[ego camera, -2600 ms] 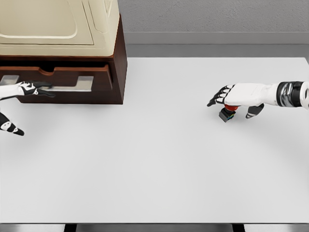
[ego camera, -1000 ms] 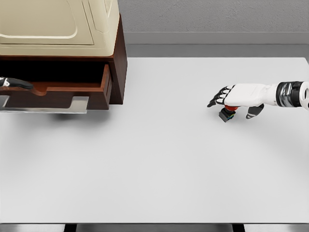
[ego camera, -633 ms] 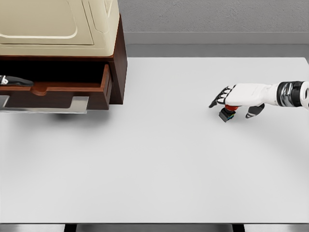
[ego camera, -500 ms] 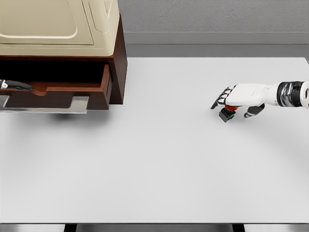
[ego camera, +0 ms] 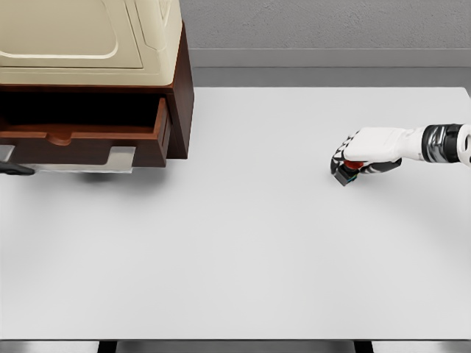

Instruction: Open the cabinet drawer with left arm, and place a switch into the drawer with right arm

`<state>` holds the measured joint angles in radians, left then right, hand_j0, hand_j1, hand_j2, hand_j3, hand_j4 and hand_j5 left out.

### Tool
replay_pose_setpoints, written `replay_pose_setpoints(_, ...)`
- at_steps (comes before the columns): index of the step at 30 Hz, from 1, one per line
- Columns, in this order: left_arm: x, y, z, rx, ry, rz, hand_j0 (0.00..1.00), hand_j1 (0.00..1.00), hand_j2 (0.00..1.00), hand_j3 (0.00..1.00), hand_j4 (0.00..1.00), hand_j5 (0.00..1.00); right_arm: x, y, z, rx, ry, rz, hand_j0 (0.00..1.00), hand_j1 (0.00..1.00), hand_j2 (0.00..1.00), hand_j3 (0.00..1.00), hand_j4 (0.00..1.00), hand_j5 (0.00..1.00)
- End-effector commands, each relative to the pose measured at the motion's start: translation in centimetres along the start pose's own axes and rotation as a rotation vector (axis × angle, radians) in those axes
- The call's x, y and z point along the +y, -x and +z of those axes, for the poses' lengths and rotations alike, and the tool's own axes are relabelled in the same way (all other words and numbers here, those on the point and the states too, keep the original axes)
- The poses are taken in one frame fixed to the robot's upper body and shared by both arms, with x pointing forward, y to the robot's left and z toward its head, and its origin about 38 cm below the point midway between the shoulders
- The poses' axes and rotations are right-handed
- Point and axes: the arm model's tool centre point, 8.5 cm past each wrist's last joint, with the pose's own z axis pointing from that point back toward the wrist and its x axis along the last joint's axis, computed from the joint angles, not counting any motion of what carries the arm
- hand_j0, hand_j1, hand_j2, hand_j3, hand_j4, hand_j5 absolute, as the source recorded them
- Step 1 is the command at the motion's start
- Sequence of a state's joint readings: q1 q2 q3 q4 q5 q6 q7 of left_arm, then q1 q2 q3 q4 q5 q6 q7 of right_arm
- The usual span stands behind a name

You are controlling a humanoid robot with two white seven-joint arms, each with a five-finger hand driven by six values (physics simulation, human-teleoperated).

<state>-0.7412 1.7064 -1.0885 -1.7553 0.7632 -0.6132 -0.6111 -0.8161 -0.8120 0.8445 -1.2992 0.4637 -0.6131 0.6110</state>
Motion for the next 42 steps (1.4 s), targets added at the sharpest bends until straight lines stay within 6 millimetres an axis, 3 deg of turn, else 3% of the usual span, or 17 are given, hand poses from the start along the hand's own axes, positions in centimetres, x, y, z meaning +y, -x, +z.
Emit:
replay_pose_setpoints(1, -0.2, -0.1, 0.8, 0.022, -0.001, 0.012, 1.00, 1.00, 1.00, 1.00, 1.00, 1.00, 0.0, 0.0, 0.1, 0.001, 0.003, -0.005, 0.54, 0.54, 0.54, 0.54, 0.54, 0.54)
replay_pose_setpoints(8, -1.8, 1.0, 0.4, 0.032, 0.032, 0.057, 1.00, 1.00, 1.00, 1.00, 1.00, 1.00, 0.0, 0.1, 0.1, 0.000, 0.005, -0.008, 0.44, 0.44, 0.44, 0.44, 0.44, 0.44)
replay_pose_setpoints(11, -2.9, 1.7, -1.0, 0.024, 0.083, 0.042, 1.00, 1.00, 1.00, 1.00, 1.00, 1.00, -0.1, 0.1, 0.2, -0.002, 0.009, -0.011, 0.35, 0.35, 0.35, 0.35, 0.35, 0.35)
replay_pose_setpoints(17, -6.1, 2.8, -6.1, -0.030, 0.242, -0.050, 1.00, 1.00, 1.00, 1.00, 1.00, 1.00, -1.1, 0.6, 0.9, 0.015, 0.047, -0.016, 0.34, 0.34, 0.34, 0.34, 0.34, 0.34)
replay_pose_setpoints(20, -6.9, 3.1, -6.6, -0.041, 0.260, -0.033, 1.00, 1.00, 1.00, 1.00, 1.00, 1.00, -2.0, 1.0, 1.6, 0.032, 0.083, -0.015, 0.32, 0.32, 0.32, 0.32, 0.32, 0.32)
replay_pose_setpoints(24, -6.5, 3.0, -6.3, -0.034, 0.251, -0.041, 1.00, 1.00, 1.00, 1.00, 1.00, 1.00, -3.5, 0.2, 0.2, -0.001, 0.129, -0.012, 0.33, 0.33, 0.33, 0.33, 0.33, 0.33)
replay_pose_setpoints(31, -6.1, 2.7, -6.6, -0.045, 0.243, -0.053, 1.00, 1.00, 1.00, 1.00, 1.00, 1.00, -8.9, -1.0, -1.1, -0.043, 0.248, 0.031, 0.33, 0.33, 0.33, 0.33, 0.33, 0.33)
replay_pose_setpoints(35, -6.2, 2.8, -6.5, -0.043, 0.243, -0.051, 1.00, 1.00, 1.00, 1.00, 1.00, 1.00, -12.1, -2.9, -2.7, -0.099, 0.297, 0.069, 0.34, 0.34, 0.34, 0.34, 0.34, 0.34)
replay_pose_setpoints(42, -6.5, 2.9, -6.3, -0.038, 0.241, -0.043, 1.00, 1.00, 1.00, 1.00, 1.00, 1.00, -14.8, -5.0, -4.0, -0.152, 0.301, 0.131, 0.35, 0.35, 0.35, 0.35, 0.35, 0.35)
